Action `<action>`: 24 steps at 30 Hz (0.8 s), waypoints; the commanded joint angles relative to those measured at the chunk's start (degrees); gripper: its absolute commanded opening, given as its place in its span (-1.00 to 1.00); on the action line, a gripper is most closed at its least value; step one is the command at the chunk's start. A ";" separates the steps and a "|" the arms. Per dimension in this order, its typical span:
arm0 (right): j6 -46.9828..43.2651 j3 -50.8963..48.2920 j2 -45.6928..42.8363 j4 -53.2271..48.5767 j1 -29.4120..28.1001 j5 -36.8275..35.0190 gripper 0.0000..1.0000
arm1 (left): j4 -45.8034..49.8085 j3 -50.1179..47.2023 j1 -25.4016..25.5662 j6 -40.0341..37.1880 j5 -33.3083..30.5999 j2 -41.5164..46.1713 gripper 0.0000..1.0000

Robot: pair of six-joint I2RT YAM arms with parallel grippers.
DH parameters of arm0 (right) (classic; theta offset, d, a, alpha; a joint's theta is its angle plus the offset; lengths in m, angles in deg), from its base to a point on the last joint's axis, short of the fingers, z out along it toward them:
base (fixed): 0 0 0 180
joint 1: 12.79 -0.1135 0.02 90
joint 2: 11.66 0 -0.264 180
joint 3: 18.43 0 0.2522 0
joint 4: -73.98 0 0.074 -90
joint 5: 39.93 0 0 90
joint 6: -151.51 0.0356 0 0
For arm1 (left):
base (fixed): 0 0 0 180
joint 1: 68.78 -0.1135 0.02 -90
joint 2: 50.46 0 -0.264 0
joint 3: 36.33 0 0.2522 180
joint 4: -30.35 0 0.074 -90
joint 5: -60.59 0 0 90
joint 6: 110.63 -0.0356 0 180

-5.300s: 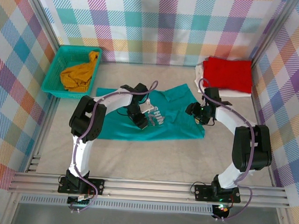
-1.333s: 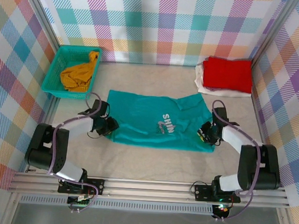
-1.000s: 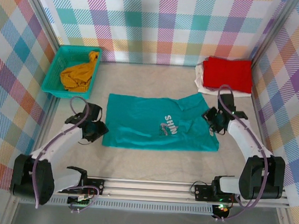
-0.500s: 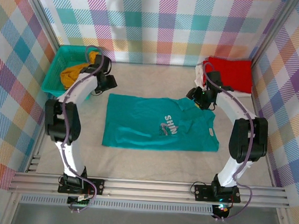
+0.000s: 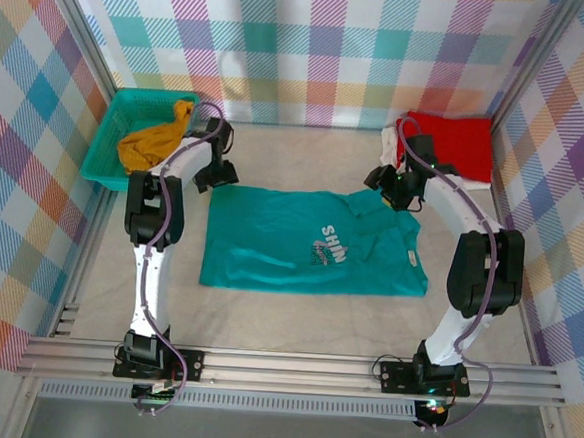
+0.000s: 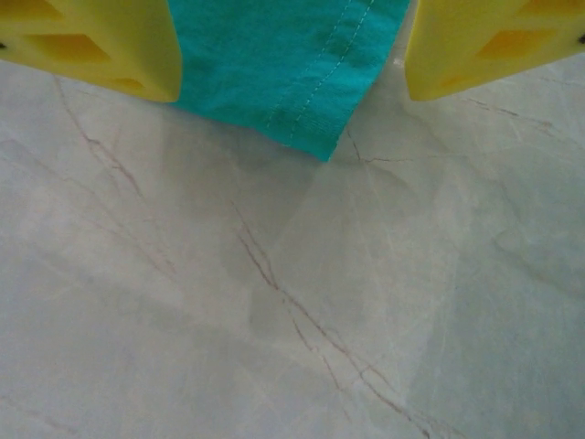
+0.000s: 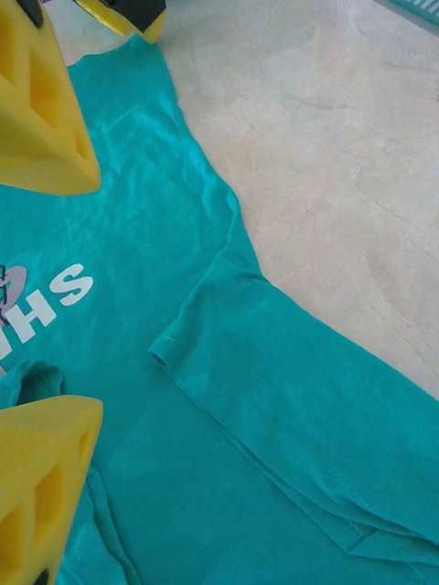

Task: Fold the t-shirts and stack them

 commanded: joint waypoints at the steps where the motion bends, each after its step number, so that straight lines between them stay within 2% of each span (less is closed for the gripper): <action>1: -0.22 -0.23 1.74 0.06 0.22 1.47 0.22 | 0.03 0.56 0.69 -0.40 0.68 -0.87 0.06; 3: -0.05 -0.02 2.81 -0.07 0.21 2.18 0.22 | -1.25 -0.03 0.74 -0.82 0.63 -0.92 -0.17; 4: -0.03 -0.01 3.34 -0.03 0.21 2.16 0.23 | -1.59 0.00 0.69 -0.91 0.54 -1.03 -0.45; 5: 0.19 0.07 3.92 -0.11 0.25 1.96 0.23 | -1.50 0.19 0.77 -1.24 0.33 -0.97 -0.61; 7: 0.32 0.33 5.23 -0.29 0.56 1.46 0.32 | -1.44 0.39 0.95 -1.86 -0.42 -0.55 -0.68; 11: 1.31 1.27 8.50 0.23 1.58 3.16 0.32 | -0.86 0.59 1.58 -3.65 -2.98 0.98 -0.79; 15: 2.25 2.20 11.17 1.16 2.16 4.40 0.31 | -0.58 0.27 1.81 -4.78 -3.88 1.89 -0.98; 24: 4.70 3.29 15.76 4.82 2.10 6.89 0.14 | -5.72 -5.70 2.78 -6.68 -6.23 7.08 -1.00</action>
